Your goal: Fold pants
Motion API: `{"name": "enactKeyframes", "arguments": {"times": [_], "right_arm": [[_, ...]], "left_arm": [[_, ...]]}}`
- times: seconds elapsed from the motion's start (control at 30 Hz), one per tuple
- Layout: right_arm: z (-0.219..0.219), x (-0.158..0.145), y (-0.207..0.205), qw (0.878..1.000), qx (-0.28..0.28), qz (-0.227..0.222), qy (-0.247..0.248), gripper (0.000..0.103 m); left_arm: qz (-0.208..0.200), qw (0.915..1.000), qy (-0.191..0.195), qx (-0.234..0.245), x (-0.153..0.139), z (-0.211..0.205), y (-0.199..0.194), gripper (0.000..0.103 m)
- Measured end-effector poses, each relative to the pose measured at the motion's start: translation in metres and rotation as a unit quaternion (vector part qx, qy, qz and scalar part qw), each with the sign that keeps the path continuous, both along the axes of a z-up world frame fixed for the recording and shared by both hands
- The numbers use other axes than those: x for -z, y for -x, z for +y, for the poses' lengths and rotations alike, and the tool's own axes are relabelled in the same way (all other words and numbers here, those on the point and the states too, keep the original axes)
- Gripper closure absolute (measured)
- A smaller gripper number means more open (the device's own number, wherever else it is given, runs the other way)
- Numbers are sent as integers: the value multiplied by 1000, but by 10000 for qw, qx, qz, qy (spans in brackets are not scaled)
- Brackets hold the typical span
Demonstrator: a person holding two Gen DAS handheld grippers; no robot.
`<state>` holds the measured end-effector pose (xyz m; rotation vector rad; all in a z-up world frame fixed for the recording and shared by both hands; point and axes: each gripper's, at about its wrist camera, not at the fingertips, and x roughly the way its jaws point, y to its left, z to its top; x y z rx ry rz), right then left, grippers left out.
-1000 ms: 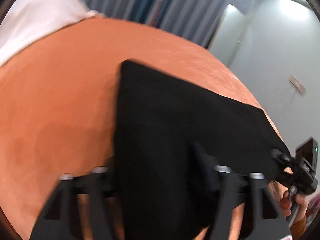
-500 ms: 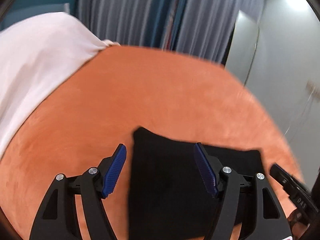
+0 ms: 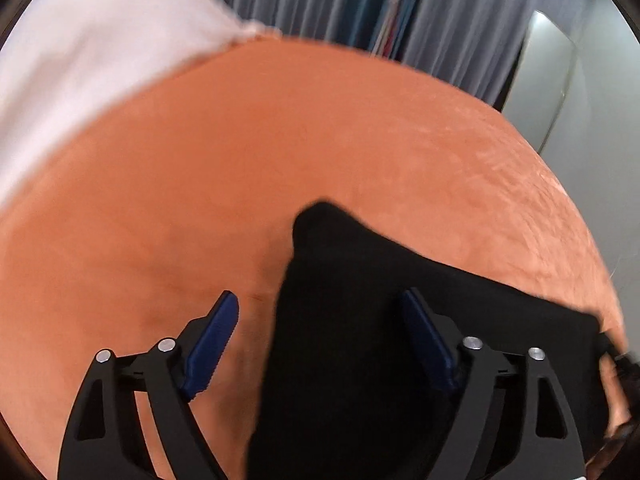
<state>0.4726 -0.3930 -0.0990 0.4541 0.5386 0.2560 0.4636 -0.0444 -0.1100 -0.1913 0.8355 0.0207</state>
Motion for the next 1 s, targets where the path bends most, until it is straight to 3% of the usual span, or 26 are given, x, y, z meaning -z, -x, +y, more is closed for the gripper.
{"name": "enactKeyframes", "arguments": {"times": [0.07,0.13,0.23,0.27,0.33,0.37,0.43,0.47,0.5,0.57,0.67,0.83,1.0], "right_arm": [[15,-18,40,9985,-281,-391,260,102],[30,-17,62,9961,-547,-406,561,101],[34,25,66,9915,-520,288,1155,103],[30,36,63,9919,-534,362,1091,103],[13,34,70,9970,-379,393,544,103],[12,27,75,9977,-262,394,494,103],[25,9,95,9962,-285,30,817,102],[31,10,98,9939,-263,-5,1072,102],[36,20,91,9886,-215,237,1472,103],[31,38,86,9904,-237,427,1296,103],[28,21,105,9947,-35,327,970,101],[53,-8,147,9908,12,-101,1347,101],[67,-18,175,9902,45,-138,1390,101]], "left_arm": [[-282,9986,-359,258,-19,-4,31,24],[-409,9963,-600,469,-26,-14,57,22],[-44,9907,-1067,844,-2,-30,71,21],[67,9882,-1242,892,9,-33,70,20],[-30,9880,-1321,799,15,-31,78,21],[-76,9876,-1379,742,10,-30,84,21],[-138,9862,-1476,740,8,-35,92,22],[-135,9853,-1524,765,8,-37,95,22],[-97,9842,-1598,755,9,-39,99,22],[-71,9835,-1657,721,9,-42,102,22],[-136,9841,-1627,703,-2,-41,117,22],[-436,9821,-1691,700,-22,-48,148,22],[-665,9833,-1583,597,-46,-49,181,22]]}}
